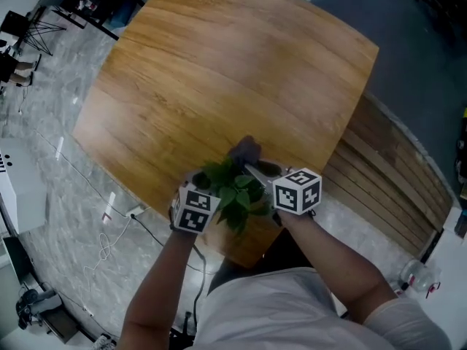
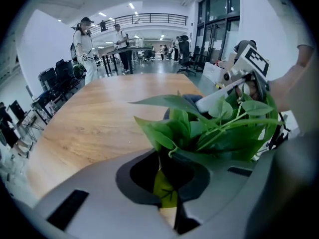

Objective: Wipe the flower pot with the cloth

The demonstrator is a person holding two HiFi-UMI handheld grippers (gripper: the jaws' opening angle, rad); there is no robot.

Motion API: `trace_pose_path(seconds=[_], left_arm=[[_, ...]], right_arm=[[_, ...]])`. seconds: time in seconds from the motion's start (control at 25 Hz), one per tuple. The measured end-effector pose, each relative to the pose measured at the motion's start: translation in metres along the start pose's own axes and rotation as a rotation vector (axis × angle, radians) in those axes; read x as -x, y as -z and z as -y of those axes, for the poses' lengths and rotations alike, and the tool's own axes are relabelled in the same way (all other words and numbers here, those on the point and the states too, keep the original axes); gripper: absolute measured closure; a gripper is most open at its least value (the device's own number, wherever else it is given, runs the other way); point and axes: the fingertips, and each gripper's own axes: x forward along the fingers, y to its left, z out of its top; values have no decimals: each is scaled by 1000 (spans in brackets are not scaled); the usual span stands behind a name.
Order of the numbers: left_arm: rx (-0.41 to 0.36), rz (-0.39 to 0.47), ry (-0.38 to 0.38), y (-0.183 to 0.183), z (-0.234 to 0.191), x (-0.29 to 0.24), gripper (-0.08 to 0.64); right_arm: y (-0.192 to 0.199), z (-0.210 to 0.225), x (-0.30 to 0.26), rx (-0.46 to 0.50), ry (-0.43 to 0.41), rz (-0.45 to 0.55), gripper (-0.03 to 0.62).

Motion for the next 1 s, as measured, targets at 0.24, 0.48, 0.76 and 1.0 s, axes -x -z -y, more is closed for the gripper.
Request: trace_pose_path(seconds=[0.24, 0.48, 0.76, 1.0], left_arm=[[-63, 31, -18, -10, 9, 3, 537], [-61, 17, -30, -6, 10, -4, 537], [86, -6, -42, 6, 8, 4, 538], [189, 18, -63, 10, -3, 1, 537]], right_arm=[[20, 26, -9, -6, 36, -30, 526], [37, 46, -24, -27, 34, -52, 526], [15, -7, 21, -37, -44, -3, 526], [48, 39, -14, -146, -24, -27, 526]])
